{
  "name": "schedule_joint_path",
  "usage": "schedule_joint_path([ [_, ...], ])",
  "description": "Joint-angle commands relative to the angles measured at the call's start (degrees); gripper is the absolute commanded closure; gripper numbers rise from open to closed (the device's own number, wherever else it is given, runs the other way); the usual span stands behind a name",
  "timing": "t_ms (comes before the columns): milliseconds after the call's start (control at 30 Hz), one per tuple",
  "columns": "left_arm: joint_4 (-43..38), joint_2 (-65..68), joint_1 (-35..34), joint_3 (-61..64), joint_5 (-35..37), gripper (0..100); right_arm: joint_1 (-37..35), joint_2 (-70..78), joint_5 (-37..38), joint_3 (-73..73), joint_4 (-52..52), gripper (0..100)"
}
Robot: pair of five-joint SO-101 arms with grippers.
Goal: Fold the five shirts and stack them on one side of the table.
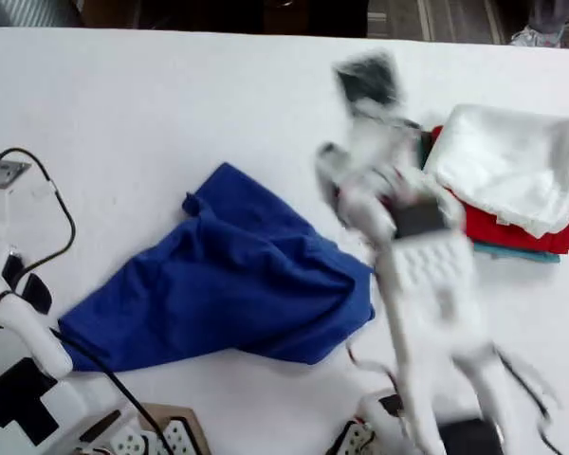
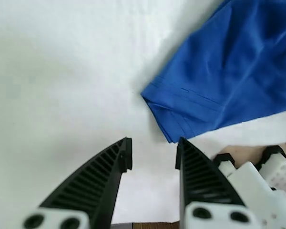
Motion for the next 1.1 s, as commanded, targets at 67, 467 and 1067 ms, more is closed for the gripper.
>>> schedule_joint_path([
  [67, -1.6, -1.9, 6.6, -2.1, 8.6, 83, -8.7, 37.1, -0.4, -29.1, 4.2, 70.2],
  [467, -1.2, -2.2, 4.0, -1.9, 9.8, 83, -11.8, 90.2, 0.1, -93.7, 23.2, 70.0],
  [1067, -1.5, -2.1, 4.4, -2.1, 10.2, 83, -5.2, 91.1, 3.2, -109.8, 42.3, 97.8],
])
